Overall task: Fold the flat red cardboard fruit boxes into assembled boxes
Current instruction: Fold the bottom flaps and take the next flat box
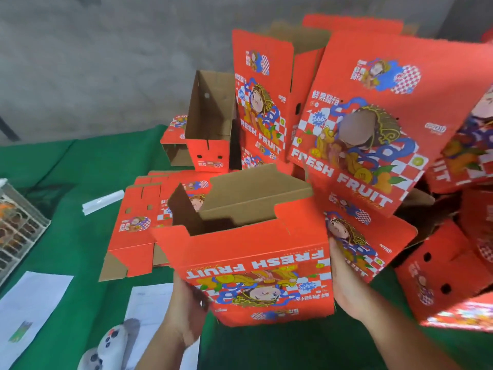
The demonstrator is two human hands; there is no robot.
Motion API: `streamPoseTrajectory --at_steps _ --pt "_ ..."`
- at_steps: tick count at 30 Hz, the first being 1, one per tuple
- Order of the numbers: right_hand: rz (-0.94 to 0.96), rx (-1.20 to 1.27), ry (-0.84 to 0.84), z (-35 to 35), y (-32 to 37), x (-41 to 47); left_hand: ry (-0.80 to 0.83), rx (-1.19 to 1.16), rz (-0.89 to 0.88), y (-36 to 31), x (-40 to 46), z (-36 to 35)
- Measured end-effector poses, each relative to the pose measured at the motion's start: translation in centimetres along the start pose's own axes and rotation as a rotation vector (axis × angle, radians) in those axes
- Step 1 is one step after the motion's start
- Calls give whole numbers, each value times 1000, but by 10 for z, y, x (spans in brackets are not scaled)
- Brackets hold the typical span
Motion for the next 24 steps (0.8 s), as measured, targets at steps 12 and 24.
streamPoseTrajectory --at_steps 12,24 --pt "-23 -26 -143 7 23 -9 -42 13 -431 -43 -20 -42" --pt "235 -175 -193 10 65 -13 -39 515 -709 -47 -35 -58"
Point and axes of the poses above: each hand's wrist, its own x-axis towards the middle knuckle, its own z-axis out of the back of the hand, y = z × x, the point moved 5 cm from there along x, towards the middle knuckle, and after that the axes turned 3 degrees about z, right-handed, at the moved point
